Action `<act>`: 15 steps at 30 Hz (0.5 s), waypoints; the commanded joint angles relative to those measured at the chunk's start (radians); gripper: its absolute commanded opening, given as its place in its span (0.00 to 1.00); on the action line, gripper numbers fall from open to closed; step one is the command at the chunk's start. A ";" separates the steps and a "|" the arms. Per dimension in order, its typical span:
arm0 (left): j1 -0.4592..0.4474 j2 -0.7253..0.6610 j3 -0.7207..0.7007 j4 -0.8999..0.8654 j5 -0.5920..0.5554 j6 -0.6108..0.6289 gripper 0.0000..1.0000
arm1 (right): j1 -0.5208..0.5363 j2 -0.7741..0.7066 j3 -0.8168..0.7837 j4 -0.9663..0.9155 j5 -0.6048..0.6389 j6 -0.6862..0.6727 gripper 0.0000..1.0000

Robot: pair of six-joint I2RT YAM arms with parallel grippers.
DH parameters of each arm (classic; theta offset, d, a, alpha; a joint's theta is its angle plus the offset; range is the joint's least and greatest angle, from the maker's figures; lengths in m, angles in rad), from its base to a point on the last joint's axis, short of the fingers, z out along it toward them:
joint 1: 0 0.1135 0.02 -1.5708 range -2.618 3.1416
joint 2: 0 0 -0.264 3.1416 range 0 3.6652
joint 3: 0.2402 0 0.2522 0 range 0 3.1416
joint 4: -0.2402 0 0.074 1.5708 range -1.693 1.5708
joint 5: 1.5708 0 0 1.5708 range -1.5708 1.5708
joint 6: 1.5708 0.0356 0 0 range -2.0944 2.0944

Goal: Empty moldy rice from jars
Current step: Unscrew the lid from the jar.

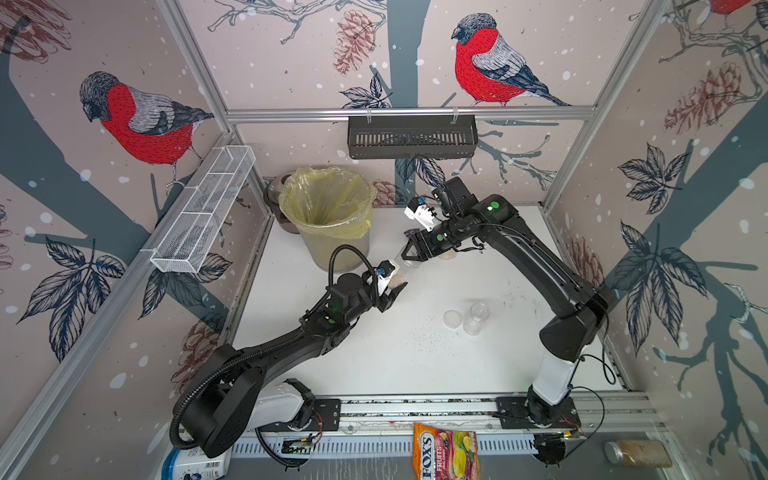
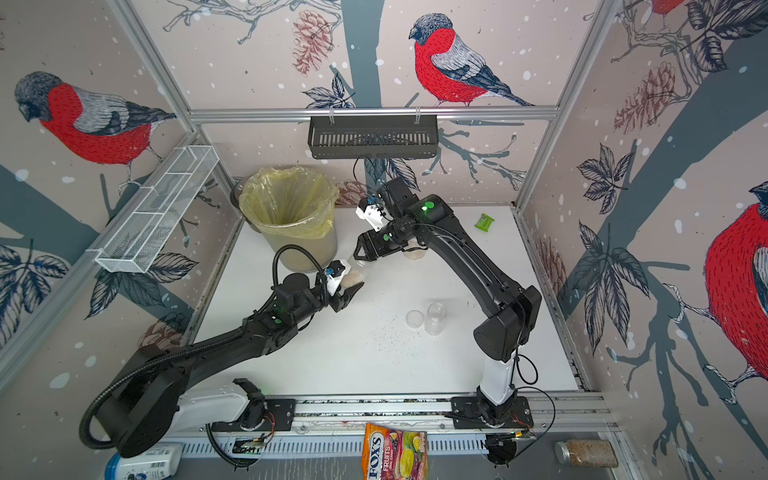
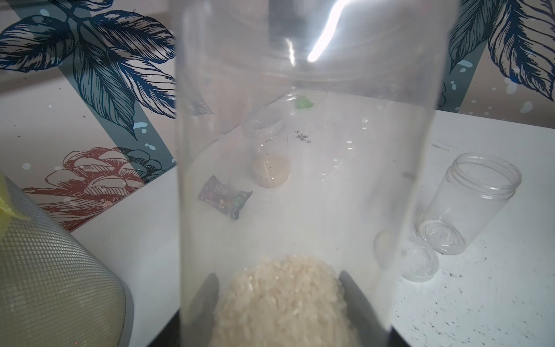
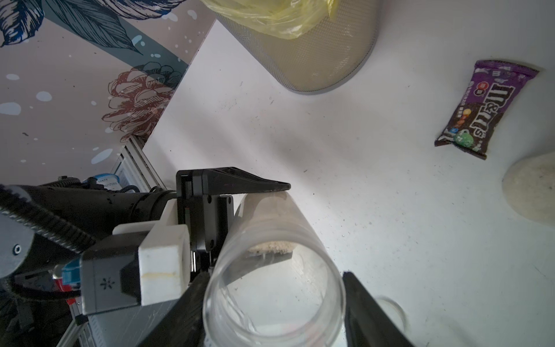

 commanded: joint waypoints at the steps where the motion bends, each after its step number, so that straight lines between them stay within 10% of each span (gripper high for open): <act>1: 0.001 -0.004 -0.008 -0.015 0.043 0.011 0.00 | -0.010 -0.010 -0.015 0.039 -0.021 -0.148 0.33; 15: 0.013 -0.013 -0.016 -0.055 0.042 0.010 0.00 | -0.067 0.038 0.061 -0.075 -0.122 -0.452 0.35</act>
